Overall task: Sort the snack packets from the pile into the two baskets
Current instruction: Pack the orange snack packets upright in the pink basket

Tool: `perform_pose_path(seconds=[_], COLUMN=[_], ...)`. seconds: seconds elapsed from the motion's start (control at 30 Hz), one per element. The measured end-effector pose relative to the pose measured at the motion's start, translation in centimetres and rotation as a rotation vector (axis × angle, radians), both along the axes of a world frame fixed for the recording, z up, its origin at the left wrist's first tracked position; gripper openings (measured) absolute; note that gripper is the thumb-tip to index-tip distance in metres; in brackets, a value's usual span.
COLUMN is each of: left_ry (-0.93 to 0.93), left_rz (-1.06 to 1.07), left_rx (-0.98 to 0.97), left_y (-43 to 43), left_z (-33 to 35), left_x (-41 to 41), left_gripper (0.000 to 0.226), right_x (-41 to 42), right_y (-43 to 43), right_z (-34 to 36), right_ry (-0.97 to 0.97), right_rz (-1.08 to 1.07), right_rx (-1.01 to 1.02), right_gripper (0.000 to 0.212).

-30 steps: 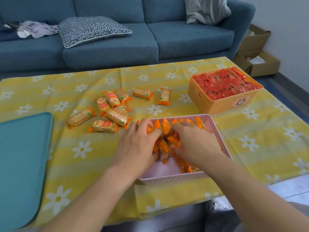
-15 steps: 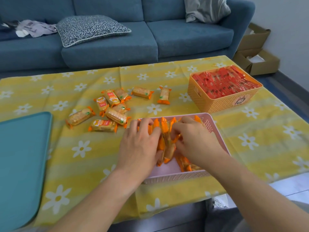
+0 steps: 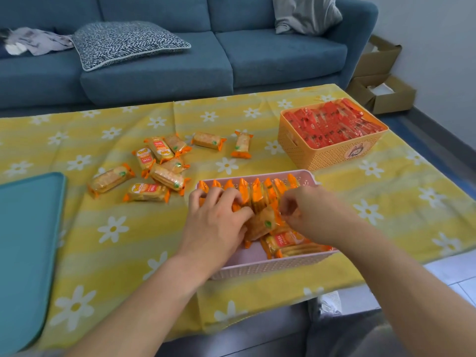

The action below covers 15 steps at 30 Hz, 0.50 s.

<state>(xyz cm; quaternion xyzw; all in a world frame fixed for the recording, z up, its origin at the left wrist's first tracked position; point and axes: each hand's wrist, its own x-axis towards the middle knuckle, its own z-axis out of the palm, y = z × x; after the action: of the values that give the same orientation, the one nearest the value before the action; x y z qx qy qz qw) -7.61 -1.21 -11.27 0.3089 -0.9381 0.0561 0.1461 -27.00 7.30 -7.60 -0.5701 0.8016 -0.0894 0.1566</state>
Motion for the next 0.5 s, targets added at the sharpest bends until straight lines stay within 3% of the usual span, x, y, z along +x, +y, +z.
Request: perform_pose_path(seconds=[0.1, 0.23, 0.37, 0.5], left_ry=[-0.018, -0.02, -0.014, -0.033], left_rz=[0.018, -0.017, -0.1, -0.072], left_rx=[0.013, 0.03, 0.031, 0.063], left_y=[0.1, 0.2, -0.3, -0.5], left_z=[0.2, 0.5, 0.4, 0.2], left_x=[-0.1, -0.3, -0.1, 0.1], left_gripper=[0.042, 0.057, 0.033, 0.025], right_x=[0.6, 1.4, 1.5, 0.4], right_y=[0.1, -0.6, -1.0, -0.8], right_z=[-0.8, -1.1, -1.0, -1.5], right_ry=[0.081, 0.004, -0.082, 0.087], right_rz=[0.062, 0.099, 0.185, 0.093], right_rx=[0.183, 0.108, 0.175, 0.141], right_gripper=[0.031, 0.025, 0.034, 0.041])
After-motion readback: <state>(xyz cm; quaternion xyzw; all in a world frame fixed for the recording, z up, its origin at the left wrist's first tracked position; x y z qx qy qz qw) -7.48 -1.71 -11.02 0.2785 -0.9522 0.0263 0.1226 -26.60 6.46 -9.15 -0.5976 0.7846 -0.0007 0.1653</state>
